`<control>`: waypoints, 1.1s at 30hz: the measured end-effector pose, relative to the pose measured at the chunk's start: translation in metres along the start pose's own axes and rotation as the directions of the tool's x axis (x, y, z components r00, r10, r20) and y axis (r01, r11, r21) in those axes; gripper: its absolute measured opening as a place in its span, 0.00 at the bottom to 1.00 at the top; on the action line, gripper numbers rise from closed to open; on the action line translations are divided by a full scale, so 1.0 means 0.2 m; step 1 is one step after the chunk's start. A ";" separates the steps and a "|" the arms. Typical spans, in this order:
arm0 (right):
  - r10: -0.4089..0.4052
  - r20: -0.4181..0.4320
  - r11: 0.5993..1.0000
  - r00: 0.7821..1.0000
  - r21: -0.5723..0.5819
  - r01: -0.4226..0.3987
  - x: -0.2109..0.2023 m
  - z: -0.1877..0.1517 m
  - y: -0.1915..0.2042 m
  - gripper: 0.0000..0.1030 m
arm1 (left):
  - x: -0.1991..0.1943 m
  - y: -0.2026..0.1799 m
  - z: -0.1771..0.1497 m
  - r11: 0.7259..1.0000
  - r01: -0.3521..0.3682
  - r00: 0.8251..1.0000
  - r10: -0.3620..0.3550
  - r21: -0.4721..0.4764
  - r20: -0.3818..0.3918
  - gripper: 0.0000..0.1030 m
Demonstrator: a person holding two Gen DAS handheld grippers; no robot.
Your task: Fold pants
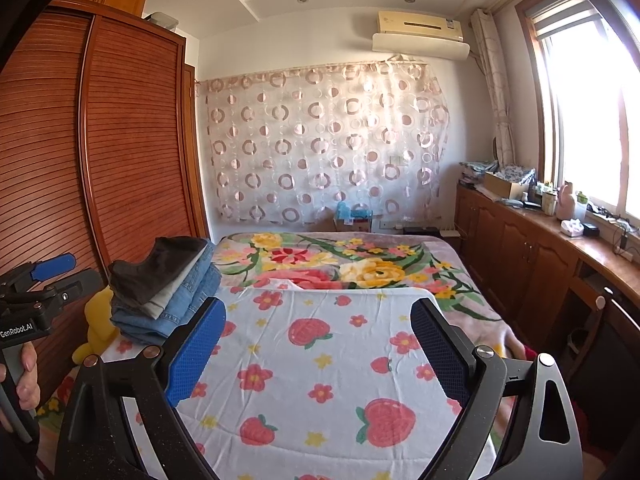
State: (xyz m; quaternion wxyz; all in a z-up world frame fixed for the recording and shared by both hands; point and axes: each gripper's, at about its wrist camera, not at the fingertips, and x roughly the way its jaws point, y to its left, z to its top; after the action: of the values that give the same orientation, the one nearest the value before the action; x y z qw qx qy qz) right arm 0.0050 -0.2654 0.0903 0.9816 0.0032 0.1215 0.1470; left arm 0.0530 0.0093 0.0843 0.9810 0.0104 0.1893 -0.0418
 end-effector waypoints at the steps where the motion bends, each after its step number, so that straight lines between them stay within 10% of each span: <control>1: -0.001 -0.001 1.000 1.000 0.001 0.001 0.00 0.00 0.00 0.92 | 0.00 0.00 0.00 1.000 0.000 1.000 0.000 0.000 0.000 0.84; 33: -0.003 -0.003 1.000 1.000 0.000 0.003 0.00 -0.01 0.01 0.92 | 0.00 0.01 0.00 1.000 -0.001 1.000 0.001 -0.003 0.000 0.84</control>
State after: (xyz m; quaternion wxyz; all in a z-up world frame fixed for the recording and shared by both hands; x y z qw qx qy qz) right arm 0.0038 -0.2642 0.0893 0.9817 0.0027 0.1228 0.1456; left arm 0.0525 0.0119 0.0849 0.9810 0.0092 0.1893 -0.0412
